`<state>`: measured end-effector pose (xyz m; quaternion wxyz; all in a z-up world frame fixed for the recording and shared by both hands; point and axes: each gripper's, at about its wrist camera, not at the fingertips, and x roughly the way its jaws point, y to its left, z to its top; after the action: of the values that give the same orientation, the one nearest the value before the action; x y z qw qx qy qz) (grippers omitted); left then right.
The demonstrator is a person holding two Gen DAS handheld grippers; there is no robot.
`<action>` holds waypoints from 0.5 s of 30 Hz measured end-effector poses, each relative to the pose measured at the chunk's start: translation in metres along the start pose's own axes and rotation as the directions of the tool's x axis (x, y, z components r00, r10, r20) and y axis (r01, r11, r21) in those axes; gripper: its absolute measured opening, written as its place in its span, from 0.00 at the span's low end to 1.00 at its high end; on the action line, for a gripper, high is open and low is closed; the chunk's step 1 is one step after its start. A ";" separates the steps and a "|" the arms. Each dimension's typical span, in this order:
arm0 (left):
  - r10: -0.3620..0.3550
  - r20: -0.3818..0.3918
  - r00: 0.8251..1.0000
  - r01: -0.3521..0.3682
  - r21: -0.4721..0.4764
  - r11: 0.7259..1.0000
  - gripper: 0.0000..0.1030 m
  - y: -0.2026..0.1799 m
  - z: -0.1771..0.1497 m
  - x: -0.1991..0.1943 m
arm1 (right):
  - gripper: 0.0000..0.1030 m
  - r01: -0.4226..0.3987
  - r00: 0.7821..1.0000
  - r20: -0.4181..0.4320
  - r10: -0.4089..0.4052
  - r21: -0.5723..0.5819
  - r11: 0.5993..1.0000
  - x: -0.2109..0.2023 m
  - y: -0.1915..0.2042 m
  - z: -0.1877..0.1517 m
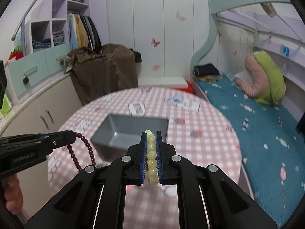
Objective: Organize jewelry
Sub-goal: 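Carry both bracelets into the metal box and open both grippers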
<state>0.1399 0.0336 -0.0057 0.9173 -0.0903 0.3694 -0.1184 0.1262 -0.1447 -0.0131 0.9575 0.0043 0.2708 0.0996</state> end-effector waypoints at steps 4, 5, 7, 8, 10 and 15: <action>0.003 0.036 0.999 -0.003 0.014 1.000 0.06 -0.004 0.023 0.000 | 0.10 -0.012 0.999 0.035 0.012 -0.008 1.000 0.003 0.001 0.018; 0.004 0.041 0.999 -0.004 0.015 1.000 0.06 -0.006 0.028 0.001 | 0.10 -0.013 0.999 0.041 0.013 -0.010 1.000 0.005 0.001 0.023; 0.003 0.054 0.999 -0.004 0.015 1.000 0.06 -0.008 0.038 0.005 | 0.10 -0.018 0.999 0.049 0.019 -0.013 1.000 0.011 0.000 0.031; 0.002 0.058 0.998 -0.003 0.014 1.000 0.06 -0.008 0.042 0.008 | 0.10 -0.020 0.999 0.049 0.020 -0.012 1.000 0.015 0.000 0.033; 0.003 0.057 0.998 -0.004 0.010 1.000 0.06 -0.008 0.051 0.016 | 0.10 -0.025 0.999 0.043 0.026 -0.008 1.000 0.024 -0.002 0.038; 0.007 0.023 1.000 -0.007 0.002 1.000 0.06 -0.007 0.059 0.042 | 0.10 -0.033 0.999 -0.009 0.033 0.007 0.999 0.056 -0.008 0.038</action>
<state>0.2090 0.0199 0.0105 0.9220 -0.0896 0.3590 -0.1144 0.1940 -0.1398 -0.0105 0.9544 0.0116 0.2754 0.1146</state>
